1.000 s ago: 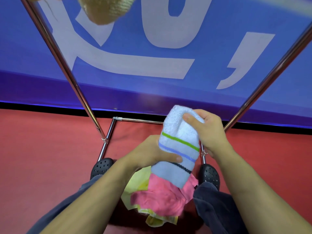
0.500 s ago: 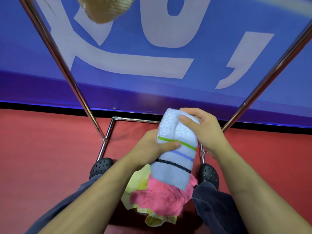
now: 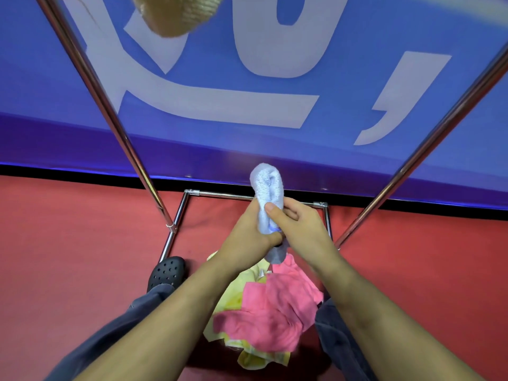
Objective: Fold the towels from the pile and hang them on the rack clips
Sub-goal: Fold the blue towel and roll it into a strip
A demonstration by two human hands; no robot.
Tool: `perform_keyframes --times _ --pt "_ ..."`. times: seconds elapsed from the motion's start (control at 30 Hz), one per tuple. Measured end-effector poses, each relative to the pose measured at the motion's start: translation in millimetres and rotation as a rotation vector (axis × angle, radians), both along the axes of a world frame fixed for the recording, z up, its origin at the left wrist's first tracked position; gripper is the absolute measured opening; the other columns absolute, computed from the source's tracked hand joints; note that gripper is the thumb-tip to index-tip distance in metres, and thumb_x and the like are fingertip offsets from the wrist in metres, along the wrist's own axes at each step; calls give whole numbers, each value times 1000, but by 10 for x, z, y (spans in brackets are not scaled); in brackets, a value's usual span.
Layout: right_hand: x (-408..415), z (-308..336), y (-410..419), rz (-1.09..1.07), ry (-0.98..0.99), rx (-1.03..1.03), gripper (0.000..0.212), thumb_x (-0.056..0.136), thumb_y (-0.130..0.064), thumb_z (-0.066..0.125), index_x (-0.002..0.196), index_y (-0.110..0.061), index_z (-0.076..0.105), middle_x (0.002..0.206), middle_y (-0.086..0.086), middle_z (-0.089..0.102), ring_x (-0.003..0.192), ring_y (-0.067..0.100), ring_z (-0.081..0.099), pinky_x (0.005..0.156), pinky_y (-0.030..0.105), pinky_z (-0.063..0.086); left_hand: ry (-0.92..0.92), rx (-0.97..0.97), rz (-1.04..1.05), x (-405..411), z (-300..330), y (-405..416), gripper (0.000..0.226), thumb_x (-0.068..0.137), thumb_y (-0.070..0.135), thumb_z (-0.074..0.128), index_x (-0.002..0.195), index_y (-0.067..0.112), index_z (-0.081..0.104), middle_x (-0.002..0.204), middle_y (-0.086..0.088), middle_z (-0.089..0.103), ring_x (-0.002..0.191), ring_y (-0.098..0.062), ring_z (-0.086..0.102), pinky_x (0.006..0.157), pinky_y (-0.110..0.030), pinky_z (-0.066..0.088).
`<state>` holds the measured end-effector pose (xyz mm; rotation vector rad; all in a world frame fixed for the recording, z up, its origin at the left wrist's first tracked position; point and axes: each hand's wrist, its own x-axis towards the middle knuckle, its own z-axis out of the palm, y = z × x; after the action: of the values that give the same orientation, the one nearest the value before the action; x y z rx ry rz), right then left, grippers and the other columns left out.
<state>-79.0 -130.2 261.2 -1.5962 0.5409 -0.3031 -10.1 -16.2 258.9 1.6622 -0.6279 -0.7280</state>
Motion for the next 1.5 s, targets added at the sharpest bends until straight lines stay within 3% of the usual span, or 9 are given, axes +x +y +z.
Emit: perform_keyframes --times 0.1,0.2,0.4,0.5,0.7,0.87,1.17,1.33,1.5 --pt "-30 0 -29 -15 -3 -67 17 101 -24 61 101 -11 72 92 11 78 83 13 72 76 37 57 128 -109 -63 0 25 39 52 85 1 58 135 17 54 115 -4 71 92 -6 69 74 -15 52" --pt "-42 -14 -36 -57 -3 -152 27 99 -33 61 90 -9 70 87 23 71 74 14 59 68 47 52 101 -124 13 0 43 28 29 99 29 56 127 23 63 123 -3 70 115 -12 66 98 -30 52" --pt "-52 57 41 -146 1 -261 37 91 -46 59 88 -10 68 79 13 73 70 29 68 72 56 56 -297 58 339 -35 45 60 32 107 33 46 77 26 53 69 1 62 68 -18 56 68 -40 43" --pt "-132 188 55 -226 -44 -384 20 94 -34 62 91 -18 72 73 2 73 71 26 68 68 46 55 -417 105 389 -124 176 104 30 107 38 44 80 28 50 66 -3 58 75 -35 59 67 -48 45" --pt "-323 752 84 -411 -152 -501 14 96 -26 62 101 -25 75 64 0 64 59 14 53 60 32 44 -558 32 441 -308 899 111 28 109 36 39 92 21 56 72 6 58 74 -26 57 67 -41 41" --pt "-424 1609 108 -488 -273 -555 19 98 -26 60 110 -27 75 55 -7 51 54 12 43 59 31 37 -594 -64 539 -437 1706 96 33 109 38 36 110 18 63 85 1 65 83 -28 60 68 -39 39" --pt "-325 3140 223 -483 -472 -703 24 99 -23 54 114 -29 72 78 -6 69 77 22 60 67 37 46 -671 -313 692 -436 3136 109 33 110 32 36 110 13 64 94 0 64 93 -25 60 74 -35 38" --pt "-151 3609 282 -494 -511 -785 25 98 -23 52 114 -28 71 71 -4 60 71 25 50 62 33 37 -705 -332 802 -345 3606 157 36 110 33 33 111 13 64 91 3 59 83 -17 52 67 -28 28" --pt "23 3802 364 -472 -512 -834 24 97 -26 50 111 -26 70 84 2 67 83 33 58 70 42 49 -707 -318 855 -232 3781 256 37 111 33 33 113 13 63 89 4 58 81 -18 52 69 -30 30"
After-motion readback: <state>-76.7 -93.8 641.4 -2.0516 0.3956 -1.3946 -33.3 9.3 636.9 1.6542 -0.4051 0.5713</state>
